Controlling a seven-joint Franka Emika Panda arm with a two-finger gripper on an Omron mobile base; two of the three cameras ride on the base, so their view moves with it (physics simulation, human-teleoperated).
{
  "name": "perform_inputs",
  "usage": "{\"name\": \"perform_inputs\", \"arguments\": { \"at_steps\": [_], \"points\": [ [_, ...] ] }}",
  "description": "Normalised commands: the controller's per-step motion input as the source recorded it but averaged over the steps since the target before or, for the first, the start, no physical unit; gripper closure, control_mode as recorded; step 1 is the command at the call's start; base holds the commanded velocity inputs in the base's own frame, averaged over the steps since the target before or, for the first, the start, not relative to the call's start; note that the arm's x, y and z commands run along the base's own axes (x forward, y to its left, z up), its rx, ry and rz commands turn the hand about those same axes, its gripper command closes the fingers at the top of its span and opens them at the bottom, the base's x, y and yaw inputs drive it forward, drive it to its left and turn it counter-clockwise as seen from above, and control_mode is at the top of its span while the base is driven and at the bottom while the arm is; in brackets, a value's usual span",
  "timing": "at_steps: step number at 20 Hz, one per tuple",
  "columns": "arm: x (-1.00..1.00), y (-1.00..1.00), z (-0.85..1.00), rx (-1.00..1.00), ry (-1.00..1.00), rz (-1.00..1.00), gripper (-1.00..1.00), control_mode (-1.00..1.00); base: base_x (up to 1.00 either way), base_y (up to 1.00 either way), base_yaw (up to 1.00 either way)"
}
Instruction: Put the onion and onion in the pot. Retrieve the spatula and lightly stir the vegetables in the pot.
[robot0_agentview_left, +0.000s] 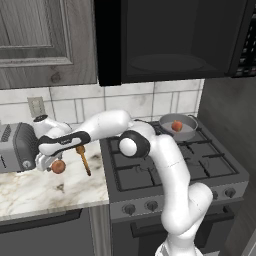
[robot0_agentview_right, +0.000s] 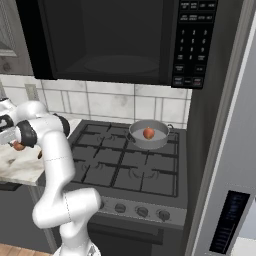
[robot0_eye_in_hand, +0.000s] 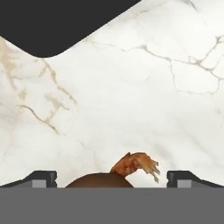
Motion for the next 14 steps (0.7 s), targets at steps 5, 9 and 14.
{"name": "perform_inputs", "arguments": {
  "at_steps": [5,9,14],
  "points": [
    [0.0,-0.21,-0.1,0.0,0.03,-0.13,-1.0,-1.0,0.0,0.0,0.0],
    [0.0,-0.04,-0.1,0.0,0.01,-0.19,-1.0,-1.0,0.0,0.0,0.0],
    [0.0,-0.01,-0.13,0.0,0.07,-0.23,-1.0,-1.0,0.0,0.0,0.0]
  ]
}}
